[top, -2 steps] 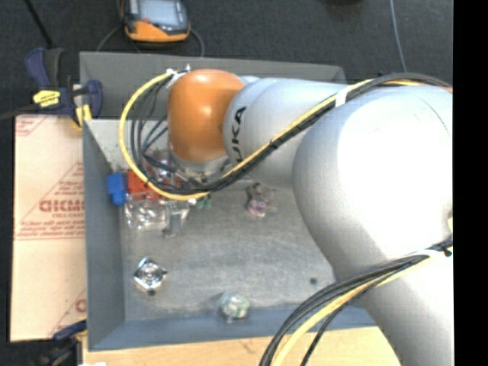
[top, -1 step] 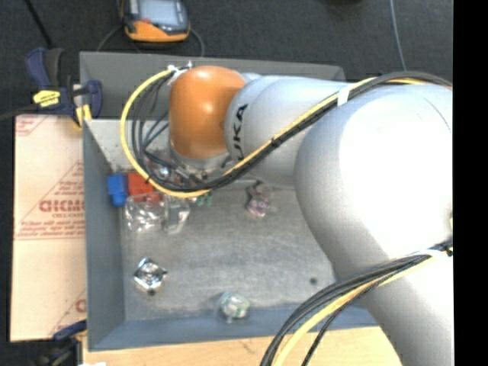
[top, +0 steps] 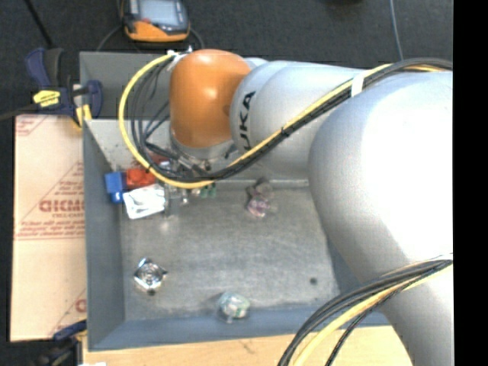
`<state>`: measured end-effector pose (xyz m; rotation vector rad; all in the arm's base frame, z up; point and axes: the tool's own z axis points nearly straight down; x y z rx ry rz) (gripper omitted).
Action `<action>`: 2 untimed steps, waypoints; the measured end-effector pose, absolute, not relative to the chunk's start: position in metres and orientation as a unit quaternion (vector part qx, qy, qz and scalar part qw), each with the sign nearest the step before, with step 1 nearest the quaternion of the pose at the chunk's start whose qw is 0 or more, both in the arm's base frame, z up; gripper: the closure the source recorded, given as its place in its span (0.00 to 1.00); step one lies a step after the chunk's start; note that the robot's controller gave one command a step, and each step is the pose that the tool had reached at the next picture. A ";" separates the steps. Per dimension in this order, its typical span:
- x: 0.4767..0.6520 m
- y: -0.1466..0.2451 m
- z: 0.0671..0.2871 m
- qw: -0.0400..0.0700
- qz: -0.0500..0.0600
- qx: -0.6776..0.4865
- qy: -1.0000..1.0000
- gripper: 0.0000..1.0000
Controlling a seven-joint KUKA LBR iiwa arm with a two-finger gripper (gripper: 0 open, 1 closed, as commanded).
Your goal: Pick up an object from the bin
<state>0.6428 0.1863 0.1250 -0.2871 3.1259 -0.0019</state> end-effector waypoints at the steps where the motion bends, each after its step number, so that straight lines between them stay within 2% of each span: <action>1: 0.641 0.145 0.089 0.001 0.001 -0.027 1.000 1.00; 2: 0.632 0.133 0.203 0.004 0.000 -0.019 1.000 1.00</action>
Offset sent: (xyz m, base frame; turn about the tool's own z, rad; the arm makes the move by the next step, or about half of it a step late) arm -0.0022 -0.0396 -0.0357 0.1303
